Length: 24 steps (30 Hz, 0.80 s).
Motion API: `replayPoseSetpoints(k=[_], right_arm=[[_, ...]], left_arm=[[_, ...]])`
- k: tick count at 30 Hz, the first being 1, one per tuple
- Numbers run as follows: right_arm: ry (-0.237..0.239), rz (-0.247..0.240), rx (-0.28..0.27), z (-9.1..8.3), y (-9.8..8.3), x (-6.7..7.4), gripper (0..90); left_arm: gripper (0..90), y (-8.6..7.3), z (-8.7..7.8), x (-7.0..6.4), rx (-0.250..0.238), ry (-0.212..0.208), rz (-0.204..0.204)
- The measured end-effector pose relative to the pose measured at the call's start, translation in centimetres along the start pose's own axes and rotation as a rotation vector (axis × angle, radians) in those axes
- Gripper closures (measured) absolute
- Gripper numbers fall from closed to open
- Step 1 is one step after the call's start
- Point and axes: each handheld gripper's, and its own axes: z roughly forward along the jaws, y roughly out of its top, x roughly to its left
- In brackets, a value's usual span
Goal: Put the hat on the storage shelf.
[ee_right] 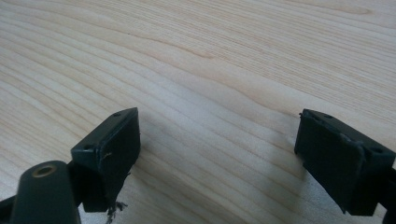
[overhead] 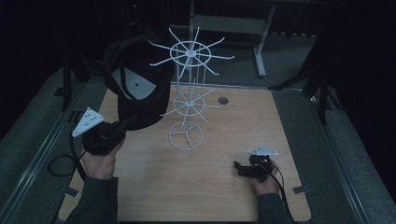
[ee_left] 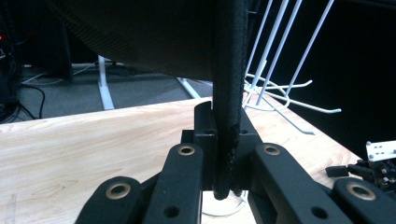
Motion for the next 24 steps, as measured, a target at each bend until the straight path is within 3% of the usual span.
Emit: replayPoseSetpoints(k=[24], right_arm=[[0.0,0.0,0.0,0.0,0.0,0.0,14.0]], left_arm=[[85.9,-0.47,0.11,-0.41,-0.011,-0.004,0.05]])
